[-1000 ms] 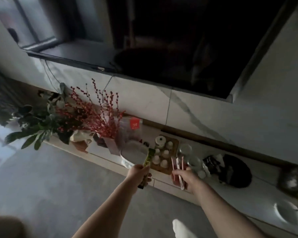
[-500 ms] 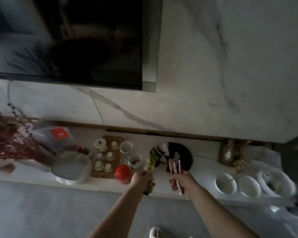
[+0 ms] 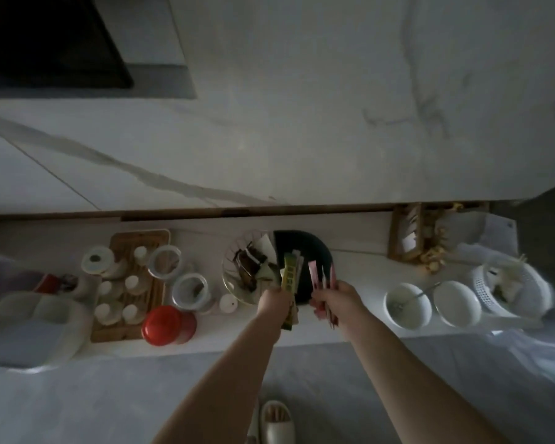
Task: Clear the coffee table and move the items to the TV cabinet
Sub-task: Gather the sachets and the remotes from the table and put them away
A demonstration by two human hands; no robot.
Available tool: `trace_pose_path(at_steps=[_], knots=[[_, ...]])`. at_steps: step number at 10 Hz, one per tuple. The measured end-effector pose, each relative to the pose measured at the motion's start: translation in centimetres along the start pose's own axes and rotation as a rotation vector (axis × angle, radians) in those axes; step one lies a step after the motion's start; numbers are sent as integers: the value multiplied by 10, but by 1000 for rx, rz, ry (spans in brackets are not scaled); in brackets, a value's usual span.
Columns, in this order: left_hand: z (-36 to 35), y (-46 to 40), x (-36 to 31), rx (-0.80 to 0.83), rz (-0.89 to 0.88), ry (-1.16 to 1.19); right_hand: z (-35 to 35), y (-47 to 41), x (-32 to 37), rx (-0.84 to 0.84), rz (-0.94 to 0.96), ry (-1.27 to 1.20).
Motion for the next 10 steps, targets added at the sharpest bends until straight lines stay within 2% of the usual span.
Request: trace_pose_path(at_steps=[2,5,6,7,8,10], knots=[[-21,-63,5,51,-102,-135,-2,-61,9,-33,-22,-3],[-26,-95,-3,121,-120,-93,-8,-81,26,-92,31,-52],[-19,-88,-3,156,-177,-259,-9,-70,24,-142,52,87],[-2,-72,0,146,-230,-479,-16,-51,19,-137,97,328],[26,-35,-1,122,-247,-564,-29,-18,15,-118,127,515],[93,41,8,13,-173,-494,-68,60,-1,-31,220,791]])
Point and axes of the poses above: each hand's wrist, its own y-axis away from the middle knuckle, its own z-axis out of the back of the hand, x = y × z, the point moved 4 cm from there along -y, towards the middle knuckle, and after that the axes turned 10 degrees about -z, right-handed, at the moved point
